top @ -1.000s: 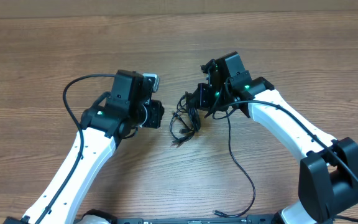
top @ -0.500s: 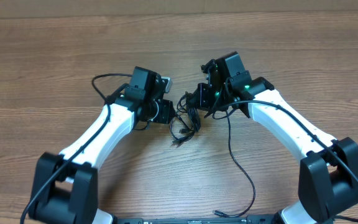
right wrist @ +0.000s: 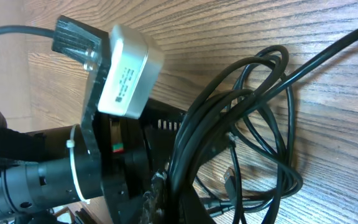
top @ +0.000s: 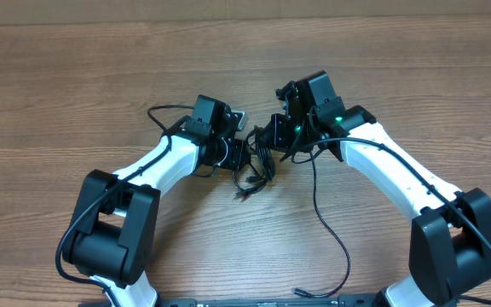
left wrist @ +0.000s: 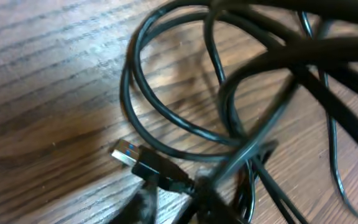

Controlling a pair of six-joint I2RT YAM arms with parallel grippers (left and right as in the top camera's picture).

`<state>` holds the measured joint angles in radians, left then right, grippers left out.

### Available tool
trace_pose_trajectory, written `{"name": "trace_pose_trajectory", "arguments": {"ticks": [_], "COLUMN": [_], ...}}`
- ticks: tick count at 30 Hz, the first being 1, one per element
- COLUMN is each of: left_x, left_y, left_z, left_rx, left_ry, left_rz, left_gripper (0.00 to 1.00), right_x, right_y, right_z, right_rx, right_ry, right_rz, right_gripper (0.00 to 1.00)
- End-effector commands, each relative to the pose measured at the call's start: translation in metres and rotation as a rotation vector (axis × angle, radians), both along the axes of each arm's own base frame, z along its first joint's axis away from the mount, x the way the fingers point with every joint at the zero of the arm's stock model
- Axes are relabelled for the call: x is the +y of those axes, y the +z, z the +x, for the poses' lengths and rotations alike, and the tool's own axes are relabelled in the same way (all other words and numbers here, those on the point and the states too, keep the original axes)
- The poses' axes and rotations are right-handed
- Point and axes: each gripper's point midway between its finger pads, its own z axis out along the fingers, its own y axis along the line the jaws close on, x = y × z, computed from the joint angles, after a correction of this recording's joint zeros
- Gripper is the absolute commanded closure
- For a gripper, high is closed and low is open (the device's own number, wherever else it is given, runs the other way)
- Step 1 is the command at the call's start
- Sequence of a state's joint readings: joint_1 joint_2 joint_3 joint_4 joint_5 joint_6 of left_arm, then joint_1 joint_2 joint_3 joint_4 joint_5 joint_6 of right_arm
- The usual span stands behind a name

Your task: Untangle cables

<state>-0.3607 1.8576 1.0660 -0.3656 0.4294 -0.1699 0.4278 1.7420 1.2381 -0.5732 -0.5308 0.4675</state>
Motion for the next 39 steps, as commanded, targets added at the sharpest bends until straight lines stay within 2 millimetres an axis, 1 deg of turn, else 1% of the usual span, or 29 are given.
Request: {"name": "trace_pose_trajectory", "arguments": {"ticks": [1, 5, 7, 18, 20, 21, 22, 24, 29, 34, 39], "left_x": [-0.006, -0.011, -0.011, 0.0, 0.002, 0.003, 0.004, 0.005, 0.012, 0.013, 0.014], "left_y": [0.009, 0.026, 0.034, 0.095, 0.102, 0.103, 0.103, 0.102, 0.097, 0.096, 0.096], "left_z": [0.002, -0.004, -0.008, -0.035, -0.039, -0.04, -0.041, -0.042, -0.041, -0.041, -0.041], "left_rx": [-0.025, -0.062, -0.072, -0.114, -0.119, -0.12, -0.118, -0.112, -0.109, -0.107, -0.108], "left_ry": [-0.029, -0.102, -0.119, -0.117, -0.116, -0.116, -0.115, -0.113, -0.093, -0.093, -0.089], "left_rz": [-0.02, -0.047, -0.053, -0.062, -0.064, -0.06, -0.058, -0.052, -0.006, -0.002, 0.006], "left_gripper": [0.9, 0.96, 0.96, 0.96, 0.96, 0.96, 0.96, 0.96, 0.96, 0.96, 0.96], "right_x": [0.001, -0.006, -0.01, -0.01, -0.009, -0.008, -0.007, -0.005, -0.003, -0.008, -0.015], "right_y": [0.011, 0.006, 0.003, 0.003, 0.003, 0.004, 0.004, 0.006, 0.006, 0.0, -0.014], "right_z": [0.003, 0.008, 0.01, 0.01, 0.009, 0.009, 0.008, 0.006, 0.003, 0.002, -0.003], "right_rx": [-0.032, -0.047, -0.053, -0.051, -0.048, -0.045, -0.043, -0.036, -0.024, -0.016, -0.003], "right_ry": [-0.002, -0.029, -0.045, -0.045, -0.041, -0.037, -0.032, -0.023, -0.012, -0.025, -0.035], "right_rz": [0.008, -0.038, -0.065, -0.065, -0.059, -0.054, -0.046, -0.033, -0.021, -0.052, -0.088], "right_gripper": [0.96, 0.96, 0.96, 0.96, 0.92, 0.84, 0.8, 0.75, 0.6, 0.56, 0.53]}}
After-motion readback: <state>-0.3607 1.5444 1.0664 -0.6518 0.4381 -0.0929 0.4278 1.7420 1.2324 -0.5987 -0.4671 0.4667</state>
